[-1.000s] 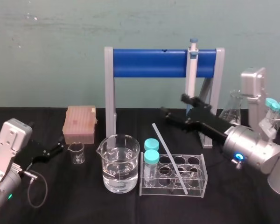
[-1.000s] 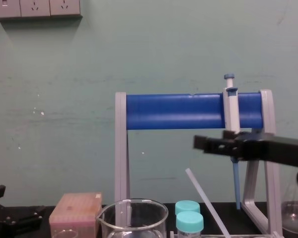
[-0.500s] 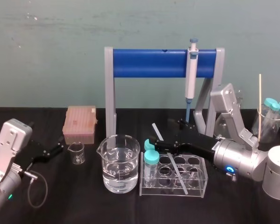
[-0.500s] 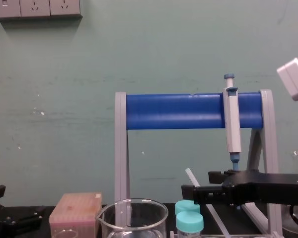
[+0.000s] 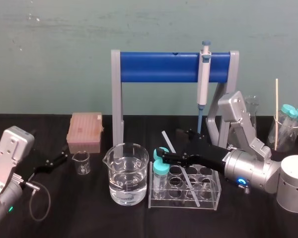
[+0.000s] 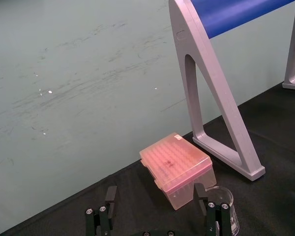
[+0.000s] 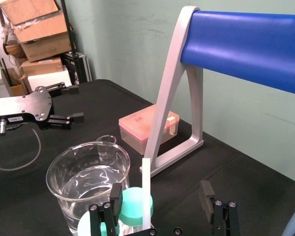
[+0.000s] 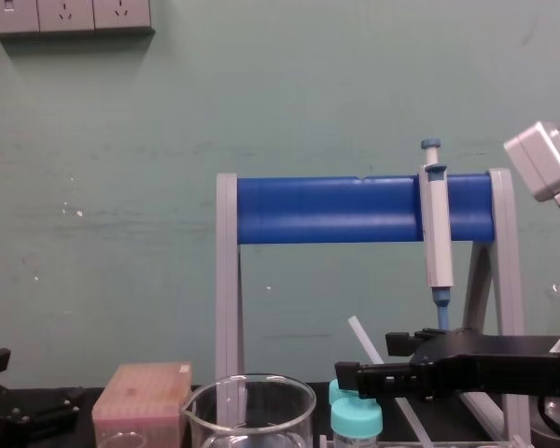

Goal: Pick up the stirring rod with one hand, then place it down.

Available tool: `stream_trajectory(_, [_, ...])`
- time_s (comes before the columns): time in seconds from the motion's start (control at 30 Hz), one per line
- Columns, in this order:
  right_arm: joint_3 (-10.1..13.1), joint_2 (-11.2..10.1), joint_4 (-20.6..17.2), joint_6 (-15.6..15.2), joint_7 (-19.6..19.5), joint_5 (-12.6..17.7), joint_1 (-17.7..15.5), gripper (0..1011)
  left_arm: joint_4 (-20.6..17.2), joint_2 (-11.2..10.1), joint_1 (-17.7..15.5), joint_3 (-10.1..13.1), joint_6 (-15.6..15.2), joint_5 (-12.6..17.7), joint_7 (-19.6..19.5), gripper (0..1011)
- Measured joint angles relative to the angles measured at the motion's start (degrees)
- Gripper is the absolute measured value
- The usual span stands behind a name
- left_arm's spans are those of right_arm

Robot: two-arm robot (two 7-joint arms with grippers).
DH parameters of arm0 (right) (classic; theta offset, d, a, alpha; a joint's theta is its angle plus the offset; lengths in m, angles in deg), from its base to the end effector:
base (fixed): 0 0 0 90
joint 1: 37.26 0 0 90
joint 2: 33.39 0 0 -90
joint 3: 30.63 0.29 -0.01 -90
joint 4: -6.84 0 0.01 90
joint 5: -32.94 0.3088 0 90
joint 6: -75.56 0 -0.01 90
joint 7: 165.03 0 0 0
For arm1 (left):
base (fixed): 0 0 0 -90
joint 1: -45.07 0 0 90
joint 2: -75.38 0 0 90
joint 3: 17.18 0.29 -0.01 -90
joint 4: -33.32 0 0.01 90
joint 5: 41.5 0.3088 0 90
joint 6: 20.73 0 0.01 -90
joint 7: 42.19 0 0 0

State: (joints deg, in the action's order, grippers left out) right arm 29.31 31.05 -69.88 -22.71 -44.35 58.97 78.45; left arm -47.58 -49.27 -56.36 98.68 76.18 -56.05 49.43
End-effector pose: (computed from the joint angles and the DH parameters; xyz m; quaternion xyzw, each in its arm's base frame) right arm 0.4237 -0.0174 -0.2471 -0.1002 0.0174 -0.3395 0.9351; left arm 0.3581 0.0827 -0.3023 0.1415 -0.1325 0.5799 0.7913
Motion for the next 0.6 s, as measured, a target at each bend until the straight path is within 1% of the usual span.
stream_trajectory(0.2, [0.10,0.22,0.00,0.33,-0.39,-0.91,-0.02,1003,0.00,0.00,0.00,0.00,0.00,0.00,0.00,1000])
stream_trajectory(0.47, [0.13,0.19,-0.02,0.36,-0.43,-0.88,-0.05,1003,0.00,0.00,0.00,0.00,0.00,0.00,0.00,1000])
stream_trajectory(0.57, [0.13,0.18,-0.03,0.36,-0.44,-0.87,-0.06,955,0.00,0.00,0.00,0.00,0.00,0.00,0.00,1000])
stream_trajectory(0.6, [0.13,0.18,-0.03,0.36,-0.44,-0.86,-0.06,916,0.00,0.00,0.00,0.00,0.00,0.00,0.00,1000])
